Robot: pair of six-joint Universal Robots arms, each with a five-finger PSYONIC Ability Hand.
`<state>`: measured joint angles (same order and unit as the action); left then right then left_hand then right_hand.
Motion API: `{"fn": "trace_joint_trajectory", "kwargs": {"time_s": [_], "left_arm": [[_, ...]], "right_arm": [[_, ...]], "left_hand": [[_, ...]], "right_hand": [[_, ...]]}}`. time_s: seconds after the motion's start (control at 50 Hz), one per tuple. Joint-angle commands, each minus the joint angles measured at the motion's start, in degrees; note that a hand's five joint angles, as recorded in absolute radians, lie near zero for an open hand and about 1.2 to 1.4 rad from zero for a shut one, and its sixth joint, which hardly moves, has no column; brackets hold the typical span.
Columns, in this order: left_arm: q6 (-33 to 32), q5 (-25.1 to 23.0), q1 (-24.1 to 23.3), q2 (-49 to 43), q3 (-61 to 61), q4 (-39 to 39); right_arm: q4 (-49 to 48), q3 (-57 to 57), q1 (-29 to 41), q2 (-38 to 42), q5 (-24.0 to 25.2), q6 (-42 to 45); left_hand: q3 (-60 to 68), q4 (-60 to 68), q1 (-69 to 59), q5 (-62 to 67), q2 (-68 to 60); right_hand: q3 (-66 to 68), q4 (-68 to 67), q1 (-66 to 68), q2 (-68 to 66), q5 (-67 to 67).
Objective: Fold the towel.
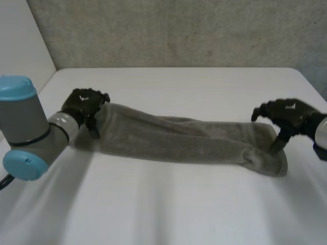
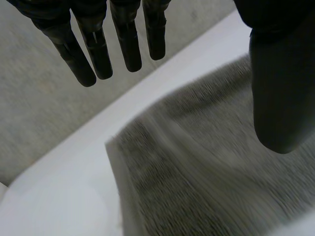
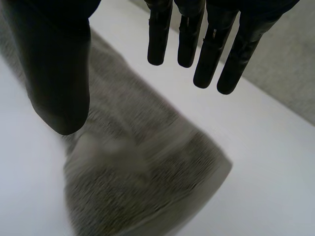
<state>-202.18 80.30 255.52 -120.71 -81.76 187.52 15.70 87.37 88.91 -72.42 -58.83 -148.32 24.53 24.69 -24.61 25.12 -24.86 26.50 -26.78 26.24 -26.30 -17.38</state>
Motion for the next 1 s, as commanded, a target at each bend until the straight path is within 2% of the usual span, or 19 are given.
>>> {"fn": "trace_joint_trajectory", "kwargs": {"time_s": [0.02, 0.1, 0.32, 0.38, 0.42, 0.44, 0.48, 0.5, 0.52, 0.54, 0.56, 0.58, 0.78, 0.8, 0.82, 0.84, 0.86, 1.0], "left_arm": [[-5.05, 0.20, 1.82, -3.39, -2.53, 0.47], [-8.22, 0.38, 2.08, -5.23, -2.62, 1.00], [-9.02, 0.55, 2.44, -8.05, -2.09, 4.08], [-9.02, 0.55, 2.44, -8.93, -1.83, 4.52], [-9.02, 0.64, 2.44, -9.89, -1.39, 4.52], [-9.02, 0.64, 2.44, -9.90, -1.39, 4.52], [-9.02, 0.73, 2.44, -10.33, -1.13, 4.52], [-9.02, 0.73, 2.44, -10.34, -1.13, 4.52], [-9.02, 0.82, 2.52, -10.34, -1.13, 4.52], [-9.02, 0.82, 2.52, -10.34, -1.13, 4.52], [-9.02, 0.82, 2.52, -10.34, -1.13, 4.52], [-9.02, 0.82, 2.61, -10.34, -1.13, 4.52], [-9.02, 0.91, 2.61, -10.25, -1.13, 4.52], [-9.02, 0.91, 2.61, -10.25, -1.21, 4.52], [-9.02, 0.91, 2.61, -10.25, -1.21, 4.52], [-9.02, 0.91, 2.61, -10.25, -1.30, 4.52], [-9.02, 0.91, 2.61, -10.16, -1.39, 4.52], [-9.02, 1.17, 2.61, -9.63, -1.74, 4.43]], "right_arm": [[-11.89, 12.98, -1.81, -1.58, -1.63, 1.02], [-16.48, 18.18, -2.34, -2.29, -2.77, 0.67], [-22.91, 22.76, -2.16, -1.68, -4.45, 0.75], [-24.49, 23.02, -1.72, -1.32, -4.62, 0.84], [-25.37, 22.85, -1.64, -0.10, -5.06, 1.45], [-25.37, 22.85, -1.64, -0.09, -5.06, 1.46], [-25.98, 21.97, -1.64, 2.01, -6.46, 1.90], [-25.98, 21.97, -1.64, 2.01, -6.47, 1.90], [-26.51, 21.45, -1.81, 2.36, -7.34, 1.98], [-26.51, 21.44, -1.81, 2.37, -7.35, 1.98], [-27.21, 20.92, -1.99, 2.28, -8.13, 1.98], [-28.17, 20.74, -2.16, 2.19, -8.75, 1.98], [-29.24, 20.65, -2.25, 2.98, -8.93, 4.44], [-29.24, 20.65, -2.25, 2.98, -8.84, 4.45], [-29.24, 20.65, -2.25, 2.98, -8.84, 4.45], [-29.24, 20.82, -2.25, 2.98, -8.49, 4.45], [-29.24, 21.00, -2.25, 2.81, -8.23, 4.45], [-28.80, 21.27, -2.25, 2.72, -8.32, 4.45]], "left_hand": [[-2.03, -2.20, 2.11, -12.62, 2.36], [-2.87, -3.04, 2.96, -13.46, 3.20], [-2.37, -2.53, 2.45, -12.96, 2.70], [-2.03, -2.20, 2.12, -12.62, 2.36], [-2.03, -2.20, 2.12, -12.62, 2.36], [-2.03, -2.20, 2.12, -12.62, 2.36], [-0.70, -0.86, 0.78, -11.29, 1.03], [-0.69, -0.85, 0.77, -11.28, 1.02], [-0.02, -0.19, 0.10, -10.61, 0.35], [-0.02, -0.18, 0.10, -10.61, 0.34], [0.98, 0.82, -0.90, -9.61, -0.65], [1.99, 1.83, -1.91, -8.60, -1.66], [8.21, 8.04, -8.12, -2.38, -7.88], [10.23, 10.06, -10.14, -0.37, -9.90], [10.25, 10.08, -10.16, -0.34, -9.92], [12.58, 12.41, -12.49, 1.99, -12.25], [15.93, 15.77, -15.85, 5.34, -15.60], [24.53, 24.37, -24.45, 13.94, -24.20]], "right_hand": [[0.58, -0.30, 0.84, -0.78, 0.30], [-0.60, 0.87, -0.33, 0.40, 1.48], [1.08, -0.80, 1.34, -1.28, -0.20], [5.28, -5.01, 5.55, -5.48, -4.40], [13.82, -13.55, 14.09, -14.02, -12.94], [13.86, -13.59, 14.13, -14.06, -12.98], [29.90, -29.63, 30.17, -30.11, -29.02], [30.01, -29.73, 30.27, -30.21, -29.13], [40.83, -40.56, 41.10, -41.04, -39.95], [40.94, -40.67, 41.21, -41.14, -40.06], [52.43, -52.16, 52.70, -52.64, -51.55], [53.49, -53.21, 53.75, -53.69, -52.61], [53.50, -53.22, 53.76, -53.70, -52.62], [44.57, -44.29, 44.83, -44.77, -43.68], [44.48, -44.20, 44.74, -44.68, -43.60], [22.33, -22.05, 22.59, -22.53, -21.45], [7.28, -7.01, 7.55, -7.49, -6.40], [3.26, -2.99, 3.53, -3.47, -2.38]]}}
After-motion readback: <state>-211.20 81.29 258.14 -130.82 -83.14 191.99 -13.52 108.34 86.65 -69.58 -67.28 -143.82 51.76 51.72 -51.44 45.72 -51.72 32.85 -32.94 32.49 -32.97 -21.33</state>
